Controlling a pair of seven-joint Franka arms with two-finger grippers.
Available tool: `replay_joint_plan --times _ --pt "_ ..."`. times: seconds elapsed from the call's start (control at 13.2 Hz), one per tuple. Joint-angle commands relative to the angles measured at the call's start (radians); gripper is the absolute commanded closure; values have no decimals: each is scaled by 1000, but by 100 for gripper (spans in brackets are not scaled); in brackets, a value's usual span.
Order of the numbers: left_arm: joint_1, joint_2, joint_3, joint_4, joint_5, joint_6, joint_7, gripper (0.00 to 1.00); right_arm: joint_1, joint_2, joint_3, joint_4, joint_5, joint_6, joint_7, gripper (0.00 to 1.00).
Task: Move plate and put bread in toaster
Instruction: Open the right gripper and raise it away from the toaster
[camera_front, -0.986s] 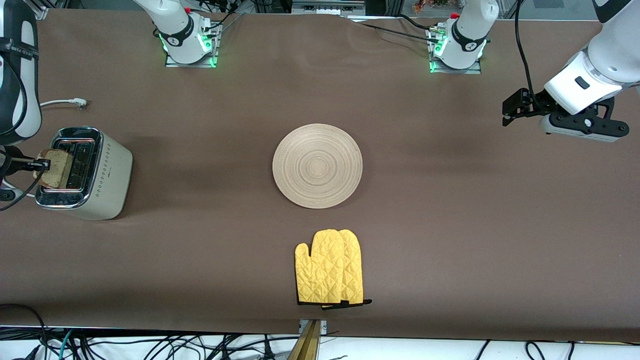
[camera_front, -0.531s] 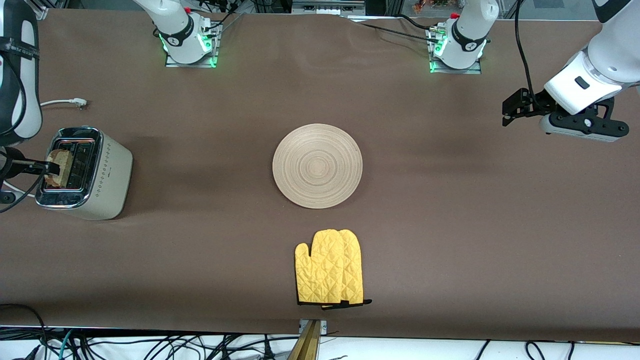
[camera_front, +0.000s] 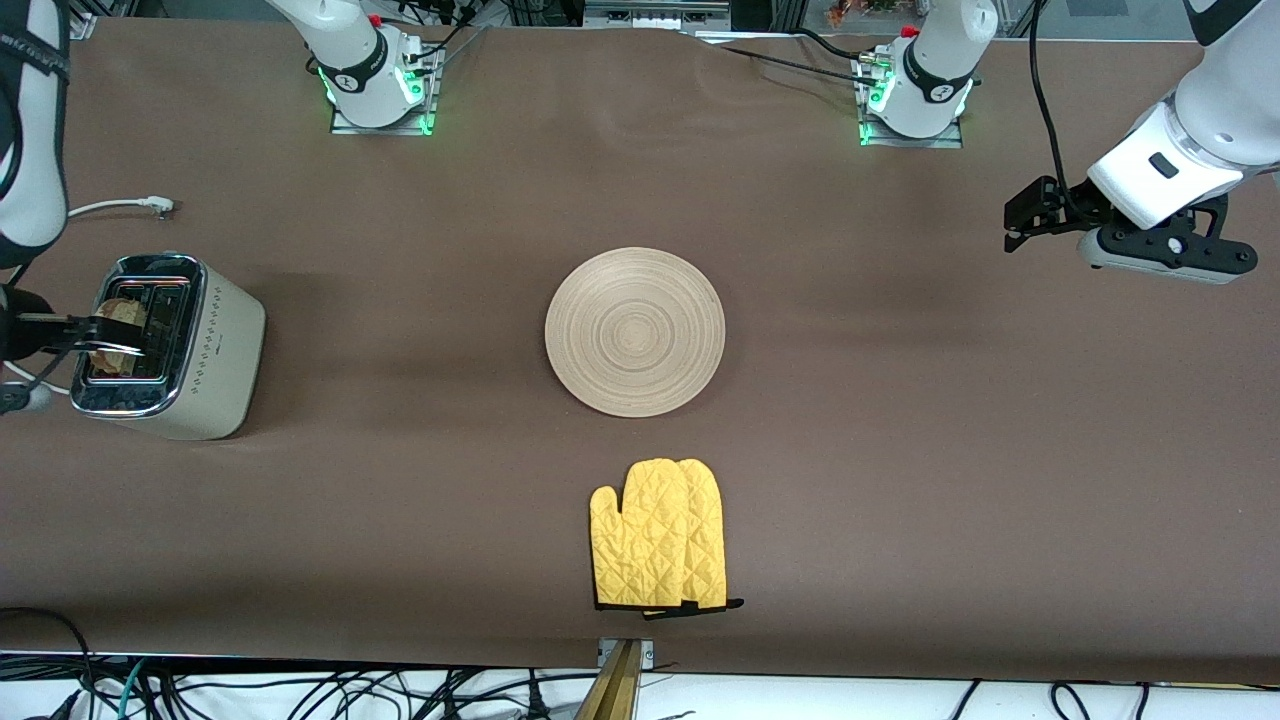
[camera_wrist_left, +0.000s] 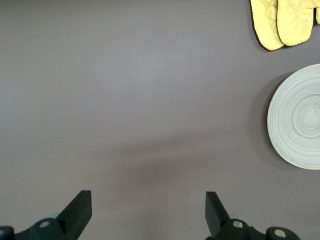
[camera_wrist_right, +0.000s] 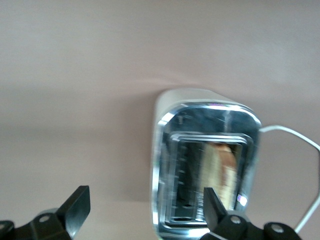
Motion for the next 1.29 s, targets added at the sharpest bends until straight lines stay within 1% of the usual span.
replay_joint_plan --times 0.0,0.3,0.45,0.61,0.83,0.99,1.21 --pt "-2 4 -1 18 -9 -16 -5 0 -1 -4 67 15 20 -21 -8 0" --pt "-2 4 -1 18 -9 -16 -5 0 19 -39 158 15 21 -21 1 0" --pt "-3 4 -1 18 -8 -16 -5 0 15 -58 190 9 21 -12 13 0" --pt "-3 4 -1 18 -8 -16 -5 0 8 -87 234 -12 9 7 86 0" --pt "-3 4 -1 18 -8 -16 -5 0 -16 -167 242 -100 0 103 284 0" --pt "-3 4 -1 18 -8 -16 -5 0 -34 -213 253 -140 1 93 308 0" --pt "-3 4 -1 18 -8 -16 -5 0 -65 -283 306 -183 7 88 305 0"
